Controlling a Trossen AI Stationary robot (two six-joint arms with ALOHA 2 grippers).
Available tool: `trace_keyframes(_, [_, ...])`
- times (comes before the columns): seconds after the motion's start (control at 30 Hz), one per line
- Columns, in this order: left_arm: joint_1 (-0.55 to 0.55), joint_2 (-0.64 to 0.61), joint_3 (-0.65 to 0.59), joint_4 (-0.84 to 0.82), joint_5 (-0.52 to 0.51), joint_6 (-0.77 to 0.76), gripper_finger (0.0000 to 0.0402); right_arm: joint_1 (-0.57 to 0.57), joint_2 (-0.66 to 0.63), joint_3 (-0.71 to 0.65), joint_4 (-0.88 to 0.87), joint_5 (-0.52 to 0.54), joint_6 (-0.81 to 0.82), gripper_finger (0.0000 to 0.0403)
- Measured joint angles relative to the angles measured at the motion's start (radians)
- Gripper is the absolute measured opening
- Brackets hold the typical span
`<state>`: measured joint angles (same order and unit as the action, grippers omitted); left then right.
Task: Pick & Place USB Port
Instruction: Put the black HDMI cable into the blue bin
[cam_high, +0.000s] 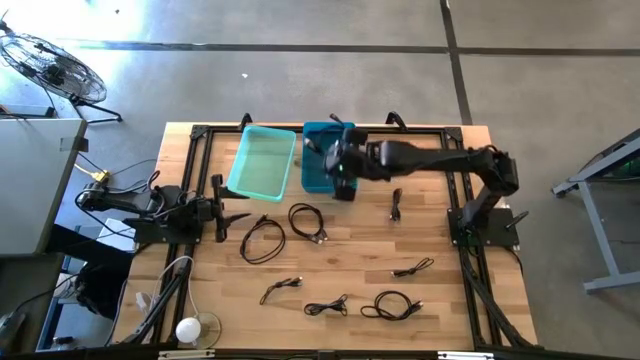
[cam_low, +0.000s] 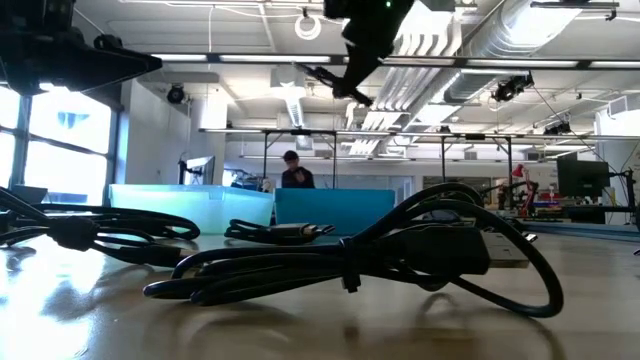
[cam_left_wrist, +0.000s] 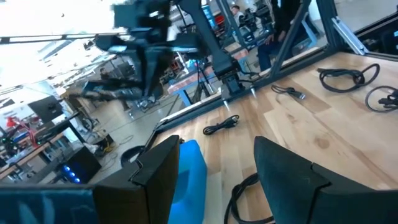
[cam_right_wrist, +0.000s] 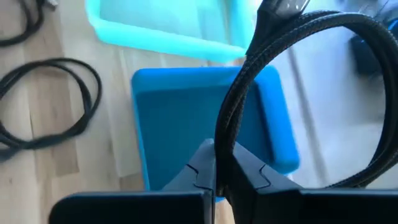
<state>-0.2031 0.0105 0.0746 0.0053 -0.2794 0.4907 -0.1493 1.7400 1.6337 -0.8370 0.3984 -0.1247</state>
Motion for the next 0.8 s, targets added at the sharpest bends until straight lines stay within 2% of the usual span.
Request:
trace_keyframes(0.13, [0.000, 0.000, 0.000, -0.007, 0.012, -0.002, 0.0202, -0.073, 0.020, -0.025, 0.034, -0.080, 0.033, 0.0009])
trace_keyframes(0.27, [0.000, 0.000, 0.000, -0.007, 0.003, -0.002, 0.0202, -0.100, 0.059, -0.098, 0.177, -0.220, 0.034, 0.0009])
trace_keyframes(0.43, [0.000, 0.000, 0.002, -0.007, 0.003, -0.001, 0.0202, -0.101, 0.114, -0.137, 0.237, -0.232, 0.023, 0.0009])
trace_keyframes(0.53, [0.000, 0.000, 0.002, -0.007, -0.001, 0.008, 0.0202, -0.108, 0.147, -0.137, 0.244, -0.312, 0.022, 0.0012])
trace_keyframes(0.6, [0.000, 0.000, 0.002, -0.007, -0.002, 0.029, 0.0202, -0.109, 0.165, -0.137, 0.259, -0.342, 0.025, 0.0029])
trace_keyframes(0.8, [0.000, 0.000, 0.002, 0.006, -0.020, 0.061, 0.0202, -0.107, 0.178, -0.137, 0.311, -0.276, 0.047, 0.0115])
